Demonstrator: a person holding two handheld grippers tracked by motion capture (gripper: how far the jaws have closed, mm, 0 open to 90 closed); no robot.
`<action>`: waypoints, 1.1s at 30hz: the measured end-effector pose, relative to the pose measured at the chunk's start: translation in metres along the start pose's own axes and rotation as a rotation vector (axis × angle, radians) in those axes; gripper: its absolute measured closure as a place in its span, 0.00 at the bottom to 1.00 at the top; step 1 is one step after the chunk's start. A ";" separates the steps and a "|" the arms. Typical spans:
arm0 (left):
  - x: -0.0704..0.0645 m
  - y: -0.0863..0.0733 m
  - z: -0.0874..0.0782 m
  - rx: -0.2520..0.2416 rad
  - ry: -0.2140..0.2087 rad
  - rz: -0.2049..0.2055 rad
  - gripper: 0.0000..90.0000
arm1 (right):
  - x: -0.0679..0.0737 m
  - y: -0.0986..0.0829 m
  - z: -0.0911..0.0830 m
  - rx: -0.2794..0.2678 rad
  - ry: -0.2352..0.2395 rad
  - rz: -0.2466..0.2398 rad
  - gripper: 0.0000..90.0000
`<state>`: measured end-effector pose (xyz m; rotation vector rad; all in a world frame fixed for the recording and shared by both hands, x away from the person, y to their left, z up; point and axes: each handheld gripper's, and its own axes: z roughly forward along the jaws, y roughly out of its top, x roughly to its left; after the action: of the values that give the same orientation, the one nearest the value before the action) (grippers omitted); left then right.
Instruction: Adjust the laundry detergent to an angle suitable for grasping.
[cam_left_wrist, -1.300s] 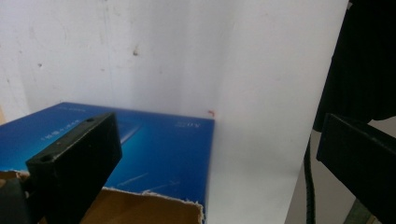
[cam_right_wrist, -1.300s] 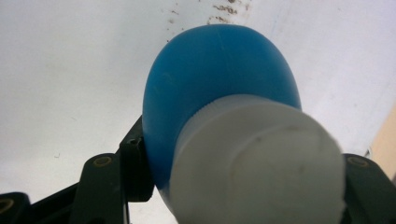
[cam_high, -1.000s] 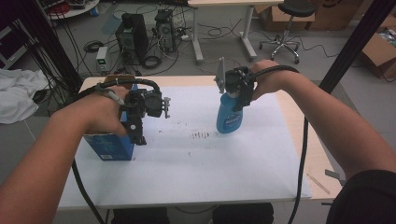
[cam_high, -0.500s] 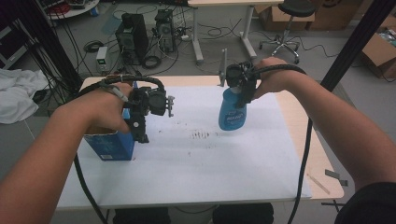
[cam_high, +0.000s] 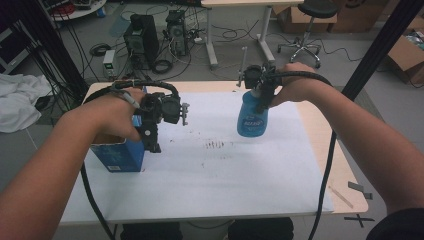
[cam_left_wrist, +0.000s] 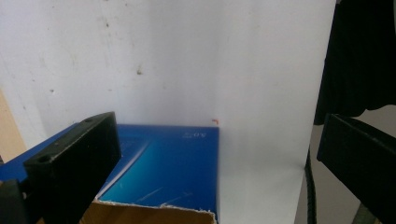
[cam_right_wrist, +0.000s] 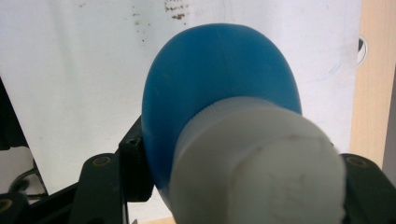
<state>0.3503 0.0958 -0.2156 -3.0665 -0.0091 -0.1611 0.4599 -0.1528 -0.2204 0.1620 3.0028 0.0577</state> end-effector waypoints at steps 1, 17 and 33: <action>0.000 0.000 0.000 0.005 -0.002 0.003 0.00 | 0.000 -0.001 0.000 -0.001 0.001 0.015 0.43; -0.002 0.005 0.001 -0.002 0.002 0.011 0.00 | -0.001 -0.002 0.015 0.009 0.015 0.218 0.43; -0.004 0.006 0.000 0.000 0.004 0.014 0.00 | 0.007 0.002 0.034 0.006 0.022 0.424 0.43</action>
<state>0.3462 0.0897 -0.2169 -3.0654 0.0127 -0.1660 0.4578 -0.1489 -0.2549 0.7985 2.9322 0.0929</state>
